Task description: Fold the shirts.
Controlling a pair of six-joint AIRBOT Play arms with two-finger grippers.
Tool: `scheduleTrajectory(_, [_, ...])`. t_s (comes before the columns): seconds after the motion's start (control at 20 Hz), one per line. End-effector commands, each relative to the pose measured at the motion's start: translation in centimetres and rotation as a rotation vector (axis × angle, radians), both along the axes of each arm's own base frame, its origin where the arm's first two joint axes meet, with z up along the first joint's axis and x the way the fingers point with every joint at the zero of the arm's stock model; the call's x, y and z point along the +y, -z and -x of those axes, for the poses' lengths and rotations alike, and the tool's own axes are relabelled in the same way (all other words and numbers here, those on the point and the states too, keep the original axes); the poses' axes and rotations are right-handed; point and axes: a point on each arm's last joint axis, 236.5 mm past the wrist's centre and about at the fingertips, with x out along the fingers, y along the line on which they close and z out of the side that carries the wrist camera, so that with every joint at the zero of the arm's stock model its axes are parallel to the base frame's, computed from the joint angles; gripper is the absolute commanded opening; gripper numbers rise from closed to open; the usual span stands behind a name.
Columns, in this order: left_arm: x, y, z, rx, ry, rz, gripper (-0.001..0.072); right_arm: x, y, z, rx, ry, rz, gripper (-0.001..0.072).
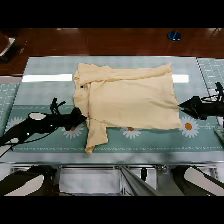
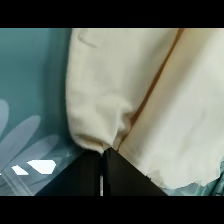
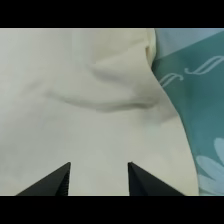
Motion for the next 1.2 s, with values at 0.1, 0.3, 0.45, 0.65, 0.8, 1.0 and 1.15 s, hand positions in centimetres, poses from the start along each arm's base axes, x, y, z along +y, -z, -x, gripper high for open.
scheduleTrajectory(0.1, [-0.8, -3.0, -2.3, -0.091, 0.082, 0.041, 0.0022, -4.7, 2.0, 3.5, 0.13, 0.086, 0.077, 0.0417])
scheduleTrajectory(0.3, [-0.7, -3.3, -2.8, -0.104, 0.079, 0.037, 0.0022, -3.3, 4.6, 8.6, 0.355, 0.108, 0.026, 0.0416])
scheduleTrajectory(0.45, [-0.8, -3.3, -2.7, -0.103, 0.084, 0.04, 0.0022, -1.2, 5.3, 9.1, 0.379, 0.039, 0.021, 0.0416])
scheduleTrajectory(0.65, [-1.1, -3.3, -2.5, -0.103, 0.092, 0.04, 0.0022, -0.4, 6.0, 8.0, 0.37, 0.046, -0.004, 0.0416])
scheduleTrajectory(0.8, [-1.2, -3.3, -2.5, -0.103, 0.097, 0.039, 0.0022, -0.1, 6.8, 6.5, 0.35, 0.086, -0.052, 0.0413])
scheduleTrajectory(1.0, [-1.3, -3.3, -2.4, -0.103, 0.1, 0.04, 0.0022, 0.5, 7.1, 4.2, 0.282, 0.117, -0.121, 0.0412])
scheduleTrajectory(1.15, [-1.3, -3.3, -2.4, -0.103, 0.099, 0.04, 0.0022, 1.0, 6.3, 2.5, 0.215, 0.132, -0.167, 0.0288])
